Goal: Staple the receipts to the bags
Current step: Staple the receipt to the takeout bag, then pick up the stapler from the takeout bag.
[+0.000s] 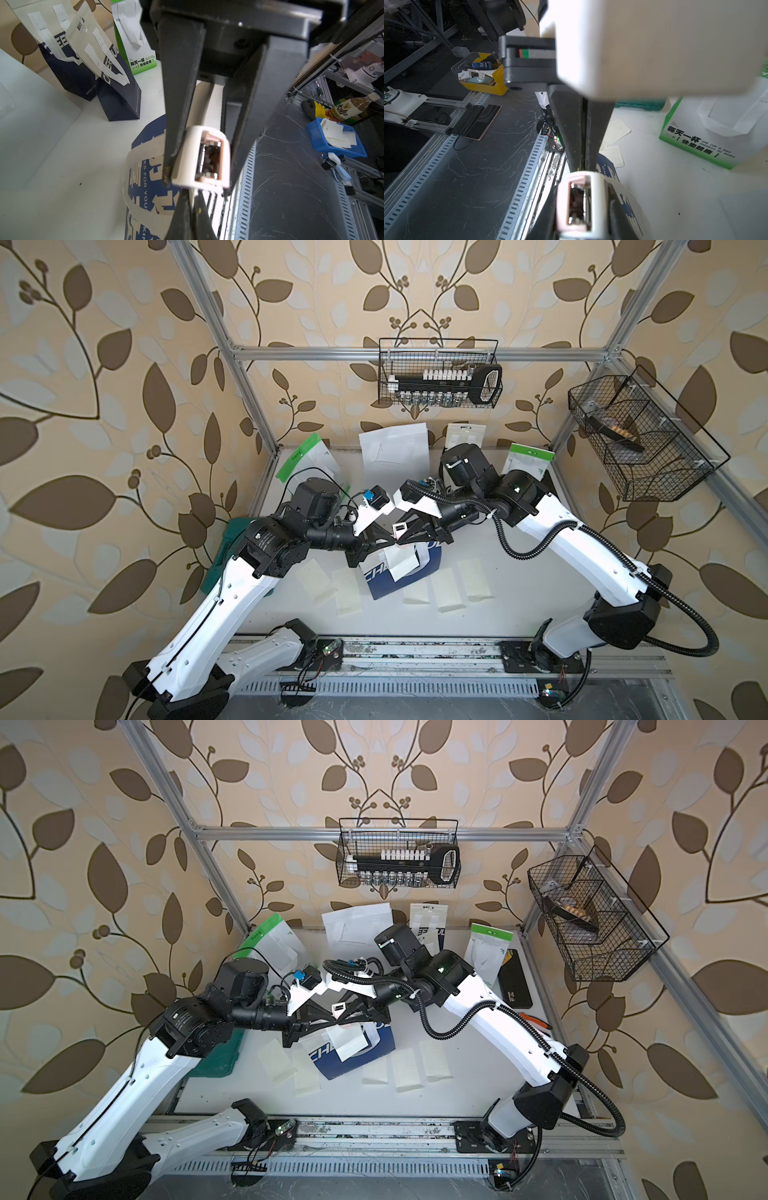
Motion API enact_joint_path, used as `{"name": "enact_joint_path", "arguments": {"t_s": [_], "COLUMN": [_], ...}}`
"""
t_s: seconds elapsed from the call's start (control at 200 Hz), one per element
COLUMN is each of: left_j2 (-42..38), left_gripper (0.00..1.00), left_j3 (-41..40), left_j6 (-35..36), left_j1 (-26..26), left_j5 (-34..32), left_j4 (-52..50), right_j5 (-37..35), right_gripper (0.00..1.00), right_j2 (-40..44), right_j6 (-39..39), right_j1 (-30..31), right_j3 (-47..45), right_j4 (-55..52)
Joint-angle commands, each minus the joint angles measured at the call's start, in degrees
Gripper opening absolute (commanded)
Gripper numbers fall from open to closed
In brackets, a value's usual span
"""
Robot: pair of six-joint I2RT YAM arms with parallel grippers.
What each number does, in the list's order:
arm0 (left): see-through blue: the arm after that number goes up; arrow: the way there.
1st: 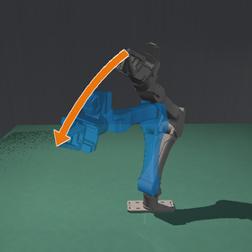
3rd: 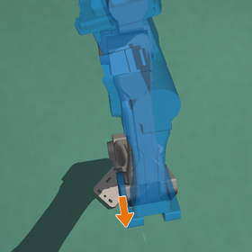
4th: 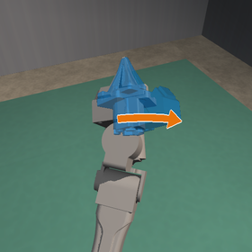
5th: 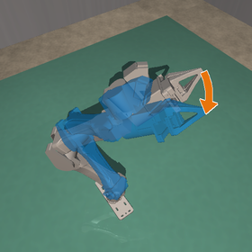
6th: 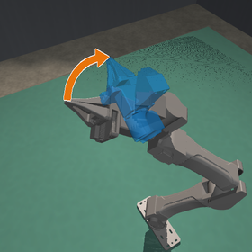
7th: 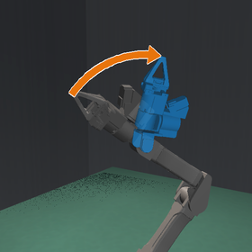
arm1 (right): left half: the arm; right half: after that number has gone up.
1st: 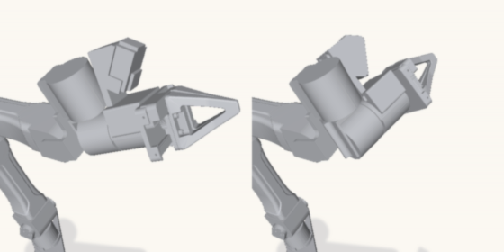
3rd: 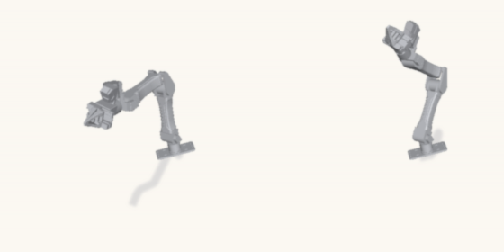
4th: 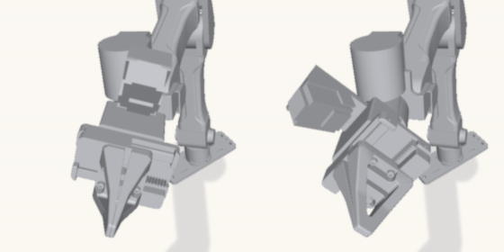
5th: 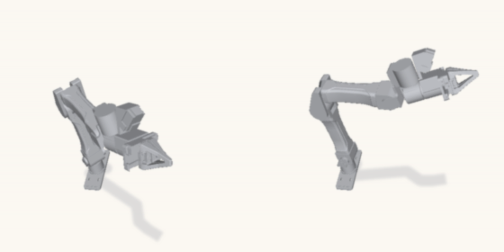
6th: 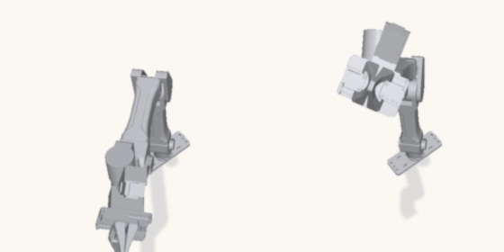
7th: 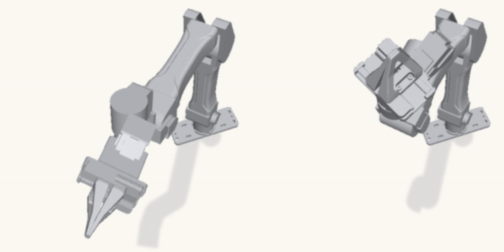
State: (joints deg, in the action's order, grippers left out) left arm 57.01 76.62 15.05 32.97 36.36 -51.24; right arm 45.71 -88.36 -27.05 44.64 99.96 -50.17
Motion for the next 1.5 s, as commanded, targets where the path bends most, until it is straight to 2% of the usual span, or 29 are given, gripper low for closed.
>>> {"name": "enact_joint_path", "arguments": {"t_s": [0.0, 0.025, 0.115, 0.275, 0.395, 0.55, 0.635, 0.75, 0.87, 1.075, 1.155, 1.275, 1.369, 1.429, 1.494], "left_j2": [-1.64, -1.64, -1.64, -1.47, -1.55, -0.72, -0.16, 0.80, 0.74, -0.21, -0.50, -0.76, -0.81, -0.85, -0.94], "left_gripper": [0.00, 0.00, 0.00, 0.00, 0.00, 0.00, 0.00, 0.00, 0.00, 0.00, 0.00, 0.00, 0.00, 0.00, 0.00], "left_j3": [3.81, 3.80, 3.07, 2.17, 2.08, 2.12, 2.00, 2.38, 2.23, 1.71, 1.60, 1.58, 1.43, 1.56, 1.60], "left_j6": [0.29, 0.44, 0.10, -1.34, -4.32, -9.36, -11.61, -13.06, -13.73, -13.75, -13.72, -13.83, -14.08, -14.26, -14.26], "left_j1": [0.54, 0.55, 0.57, 0.60, 0.60, 0.60, 0.65, 0.63, 0.68, 0.68, 0.68, 0.66, 0.69, 0.67, 0.69], "left_j5": [5.43, 4.97, 3.30, 1.54, -2.60, -9.90, -12.25, -13.42, -13.96, -12.25, -12.39, -12.79, -12.70, -12.52, -12.69], "left_j4": [9.27, 8.92, 8.62, 9.51, 10.77, 13.17, 14.10, 13.90, 13.89, 13.54, 13.39, 13.36, 13.54, 13.41, 13.00], "right_j5": [-4.18, -4.20, -7.94, -13.28, -19.23, -32.10, -41.38, -48.90, -53.68, -58.56, -59.44, -59.49, -60.87, -62.91, -68.31], "right_gripper": [0.44, 0.52, 0.72, 0.85, 0.86, 0.74, 0.64, 0.61, 0.60, 0.61, 0.58, 0.42, 0.35, 0.26, 0.10], "right_j2": [0.08, 0.77, 3.76, 7.67, 12.78, 18.39, 20.30, 19.15, 16.97, 13.49, 12.53, 11.87, 10.72, 10.06, 9.96], "right_j6": [5.56, 6.91, 11.37, 17.20, 22.98, 32.77, 33.28, 32.96, 31.74, 31.33, 31.27, 30.89, 29.92, 29.39, 28.82], "right_j1": [-1.26, -1.48, -1.63, -1.58, -1.41, 0.25, 5.26, 10.13, 13.55, 15.52, 15.74, 16.51, 17.38, 17.68, 17.78], "right_j3": [-1.85, -2.19, -3.74, -4.29, -9.14, -15.86, -19.25, -20.14, -21.18, -20.27, -19.87, -20.16, -19.46, -19.30, -20.00], "right_j4": [5.80, 7.53, 14.35, 22.00, 30.92, 37.73, 39.45, 37.91, 38.65, 38.41, 37.82, 37.98, 37.08, 36.99, 38.94]}}
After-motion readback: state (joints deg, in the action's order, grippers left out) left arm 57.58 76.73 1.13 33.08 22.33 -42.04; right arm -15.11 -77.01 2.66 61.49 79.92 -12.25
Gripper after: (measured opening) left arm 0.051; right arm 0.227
